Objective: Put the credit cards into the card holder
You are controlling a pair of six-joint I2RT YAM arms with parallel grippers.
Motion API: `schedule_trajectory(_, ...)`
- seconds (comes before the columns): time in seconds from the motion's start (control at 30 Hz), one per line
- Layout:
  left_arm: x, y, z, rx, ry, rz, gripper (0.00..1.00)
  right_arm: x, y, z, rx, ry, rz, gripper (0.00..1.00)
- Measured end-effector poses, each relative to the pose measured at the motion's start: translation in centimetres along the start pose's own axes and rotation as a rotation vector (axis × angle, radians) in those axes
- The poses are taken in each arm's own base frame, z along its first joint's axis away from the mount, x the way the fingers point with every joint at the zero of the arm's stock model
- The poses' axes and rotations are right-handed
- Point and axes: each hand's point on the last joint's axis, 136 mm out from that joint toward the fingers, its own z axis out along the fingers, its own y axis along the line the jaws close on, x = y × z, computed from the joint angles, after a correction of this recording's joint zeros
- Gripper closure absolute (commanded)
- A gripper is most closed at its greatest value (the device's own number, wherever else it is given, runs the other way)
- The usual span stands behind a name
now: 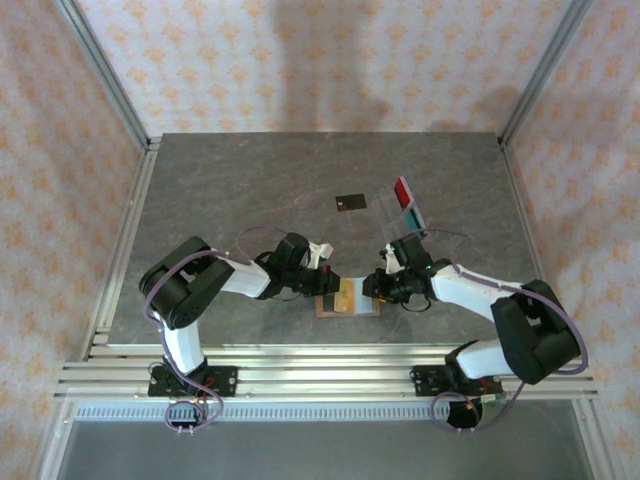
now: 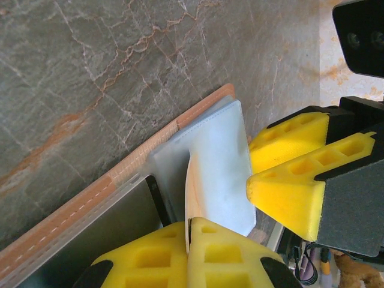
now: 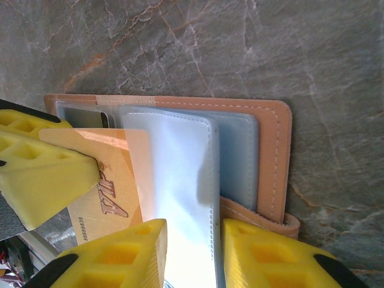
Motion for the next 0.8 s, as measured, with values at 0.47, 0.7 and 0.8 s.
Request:
schedule_trajectory(0.47, -0.9, -0.5, 0.4, 0.04, -0.036, -0.037, 1.0, -0.3, 0.4, -0.9, -0.003, -0.031, -0.014, 0.69)
schedule_trajectory(0.7, -1.2, -0.6, 0.6, 0.05, -0.046, -0.056, 1.0, -0.1, 0.3, -0.9, -0.001, -0.028, -0.013, 0.64)
schedule_trajectory(0.8, -1.3, -0.5, 0.8, 0.055, -0.049, -0.062, 0.98, -0.1, 0.3, -0.9, 0.0, -0.028, -0.014, 0.6)
